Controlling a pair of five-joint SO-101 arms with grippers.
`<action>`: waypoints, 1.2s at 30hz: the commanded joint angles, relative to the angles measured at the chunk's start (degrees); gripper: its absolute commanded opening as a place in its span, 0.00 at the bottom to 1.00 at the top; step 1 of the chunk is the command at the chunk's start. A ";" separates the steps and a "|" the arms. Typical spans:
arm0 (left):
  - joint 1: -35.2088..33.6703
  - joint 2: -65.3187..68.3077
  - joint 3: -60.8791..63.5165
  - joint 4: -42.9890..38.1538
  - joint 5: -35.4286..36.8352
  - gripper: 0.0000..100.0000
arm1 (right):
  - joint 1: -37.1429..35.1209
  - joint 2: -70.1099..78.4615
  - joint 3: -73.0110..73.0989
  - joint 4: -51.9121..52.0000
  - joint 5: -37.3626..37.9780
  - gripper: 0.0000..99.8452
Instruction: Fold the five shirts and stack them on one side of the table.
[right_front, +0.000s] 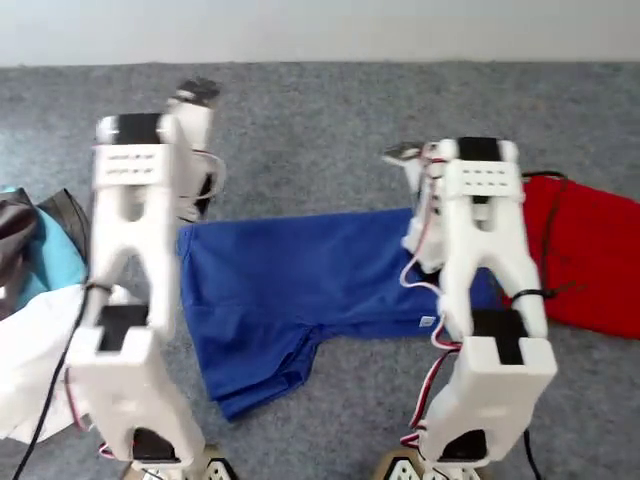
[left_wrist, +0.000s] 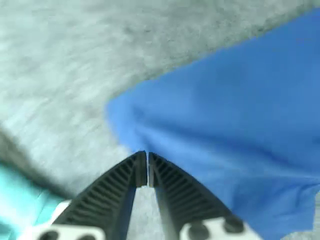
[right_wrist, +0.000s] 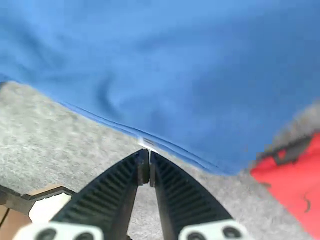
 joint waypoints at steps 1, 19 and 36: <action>-7.82 -12.40 4.35 1.14 0.88 0.02 | -6.02 -3.47 -0.35 1.63 -0.53 0.01; -38.33 -35.87 21.58 1.14 -4.04 0.02 | -41.36 0.75 -0.35 -7.34 -7.56 0.01; -38.33 -41.67 25.63 1.14 -4.04 0.02 | -42.24 13.49 3.43 1.19 -7.12 0.01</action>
